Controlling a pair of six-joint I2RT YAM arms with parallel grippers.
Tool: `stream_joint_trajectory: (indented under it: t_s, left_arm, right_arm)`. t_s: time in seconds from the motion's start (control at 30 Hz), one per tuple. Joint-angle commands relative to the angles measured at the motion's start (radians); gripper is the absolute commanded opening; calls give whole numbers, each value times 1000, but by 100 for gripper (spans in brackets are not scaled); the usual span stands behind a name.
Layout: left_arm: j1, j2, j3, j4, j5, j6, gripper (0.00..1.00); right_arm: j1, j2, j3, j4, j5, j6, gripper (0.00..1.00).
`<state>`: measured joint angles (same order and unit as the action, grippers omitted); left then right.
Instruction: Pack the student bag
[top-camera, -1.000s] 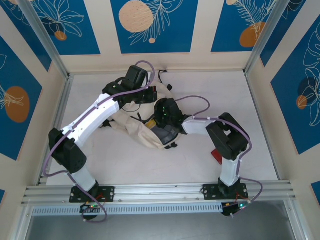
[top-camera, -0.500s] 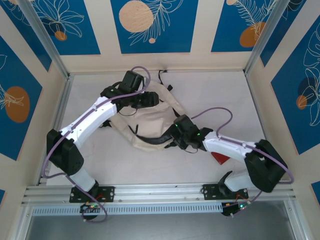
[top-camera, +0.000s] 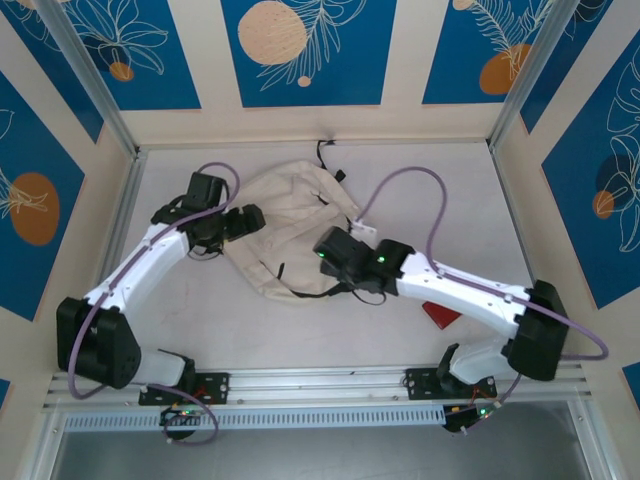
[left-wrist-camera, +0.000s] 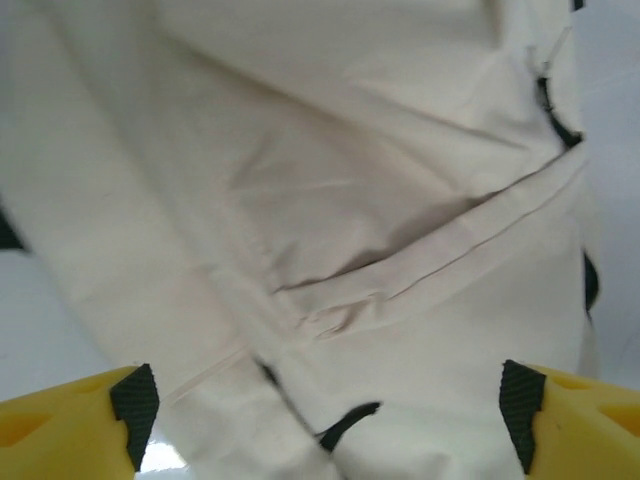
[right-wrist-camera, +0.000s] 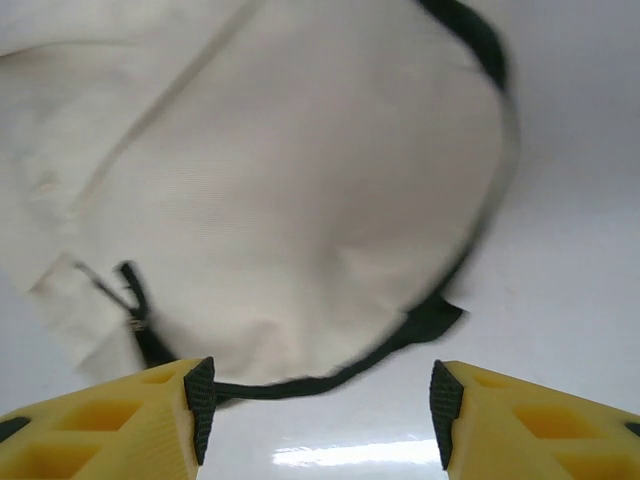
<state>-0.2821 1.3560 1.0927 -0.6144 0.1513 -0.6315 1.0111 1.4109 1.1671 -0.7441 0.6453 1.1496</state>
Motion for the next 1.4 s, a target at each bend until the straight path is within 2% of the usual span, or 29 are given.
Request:
stream_joint_trajectory:
  t_s: [0.0,0.07,0.23,0.33,0.57,0.93,1.13,1.37]
  left_arm:
    - [42,-77,-71,-7,-21,-5,96]
    - [63,-112,-111,-10,-34,-6,100]
    - [103,-171,-169,-17,-62,-8,100]
    - [120,-181,-170,-9,-54,-17,100]
    - [142,-203,-182,13,-52,-35,100]
    - [148,-207,-197,24,-28,-32,100]
    - [148,-207,-199,23,-22,-30,100]
    - [149,-213,-202,25,-15,-30,100]
  right_arm:
    - [37,135,111,40,-44,-172,60]
    - [59,223,185,57,-82,-198,60]
    - [80,392,322,97,-207,-205,56]
    - [84,452,357,106,-228,-189,53]
    - [70,534,391,91,-215,-102,42]
    - [27,660,497,-25,-120,-12,38]
    - [26,715,533,1,-167,-37,38]
    - [20,755,555,-7,-145,-27,36]
